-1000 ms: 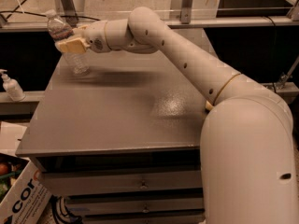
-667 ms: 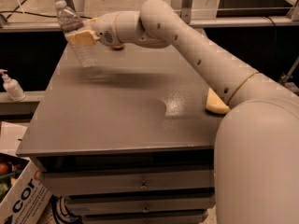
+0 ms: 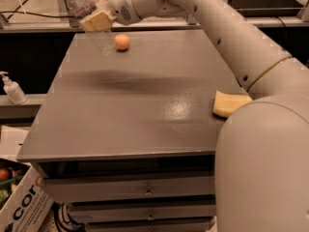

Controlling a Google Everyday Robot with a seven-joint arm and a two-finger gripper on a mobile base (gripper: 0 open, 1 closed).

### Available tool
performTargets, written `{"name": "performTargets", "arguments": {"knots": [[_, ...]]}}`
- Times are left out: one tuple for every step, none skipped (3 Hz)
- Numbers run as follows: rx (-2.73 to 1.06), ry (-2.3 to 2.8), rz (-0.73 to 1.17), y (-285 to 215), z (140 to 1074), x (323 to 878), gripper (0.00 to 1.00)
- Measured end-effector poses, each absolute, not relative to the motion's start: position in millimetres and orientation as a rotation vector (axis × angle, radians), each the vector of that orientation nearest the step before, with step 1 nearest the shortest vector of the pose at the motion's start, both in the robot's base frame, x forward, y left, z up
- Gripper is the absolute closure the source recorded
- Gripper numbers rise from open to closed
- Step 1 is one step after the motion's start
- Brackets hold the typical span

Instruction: Knock water bottle over

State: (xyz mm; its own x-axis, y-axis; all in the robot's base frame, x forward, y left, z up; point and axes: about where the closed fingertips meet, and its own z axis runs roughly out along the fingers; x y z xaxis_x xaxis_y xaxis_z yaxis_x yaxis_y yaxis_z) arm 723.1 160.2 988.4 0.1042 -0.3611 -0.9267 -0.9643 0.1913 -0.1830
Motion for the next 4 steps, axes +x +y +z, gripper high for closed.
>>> {"name": "performTargets", "arguments": {"knots": [[-1.544, 1.521, 0.634, 139, 975, 710, 1.0], [-1.718, 1.617, 0.549, 118, 946, 693, 1.0], [-1.83, 1.703, 0.474, 98, 918, 679, 1.0], [-1.897, 1.777, 0.415, 78, 896, 670, 1.0]]}}
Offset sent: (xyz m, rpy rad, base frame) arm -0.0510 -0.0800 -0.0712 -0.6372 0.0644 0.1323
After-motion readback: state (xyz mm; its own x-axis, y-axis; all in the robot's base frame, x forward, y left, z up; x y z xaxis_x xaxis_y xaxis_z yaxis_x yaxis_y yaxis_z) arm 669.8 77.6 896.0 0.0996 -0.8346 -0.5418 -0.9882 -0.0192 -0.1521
